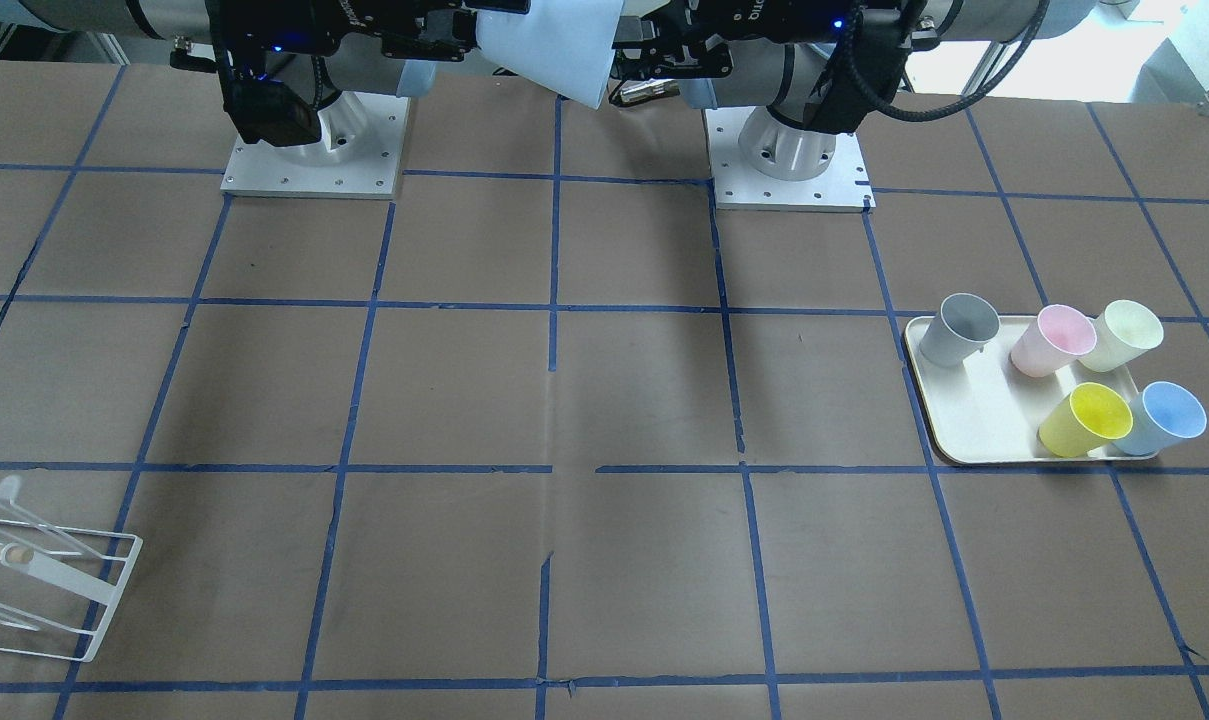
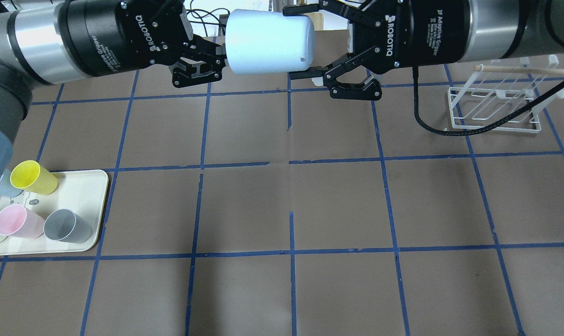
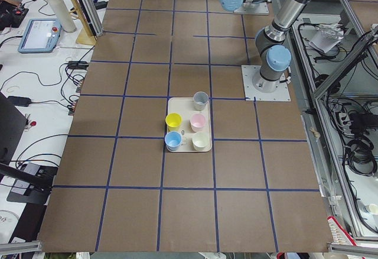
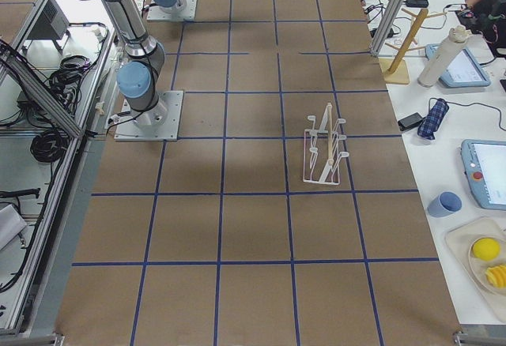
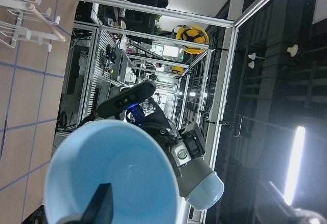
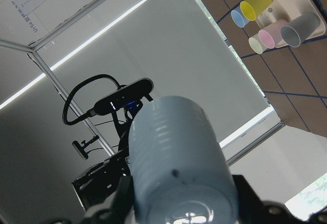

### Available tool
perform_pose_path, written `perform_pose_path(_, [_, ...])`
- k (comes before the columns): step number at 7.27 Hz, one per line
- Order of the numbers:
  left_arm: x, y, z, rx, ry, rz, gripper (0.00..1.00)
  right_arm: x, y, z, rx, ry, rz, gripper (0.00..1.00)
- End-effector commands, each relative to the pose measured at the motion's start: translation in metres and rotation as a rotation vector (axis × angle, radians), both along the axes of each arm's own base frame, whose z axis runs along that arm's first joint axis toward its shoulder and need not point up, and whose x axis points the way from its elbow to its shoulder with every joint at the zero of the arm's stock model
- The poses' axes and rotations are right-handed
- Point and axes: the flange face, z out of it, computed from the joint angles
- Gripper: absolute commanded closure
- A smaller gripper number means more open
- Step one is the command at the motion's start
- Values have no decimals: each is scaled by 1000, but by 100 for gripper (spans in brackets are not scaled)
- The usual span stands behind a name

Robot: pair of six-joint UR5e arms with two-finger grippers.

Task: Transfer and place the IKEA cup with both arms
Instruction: 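Close the left gripper on the cup's rim beside the right gripper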

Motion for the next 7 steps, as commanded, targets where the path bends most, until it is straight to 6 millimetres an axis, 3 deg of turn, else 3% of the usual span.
perform_pose_path(1, [0,1,1,2,1,1,63,0,0,0,1,0,0,68])
perform_pose_path(3, [-1,1,1,2,1,-1,69,0,0,1,1,0,0,67])
perform_pose_path(7, [0,1,0,7,3,1,69,0,0,3,-1,0,-2,54])
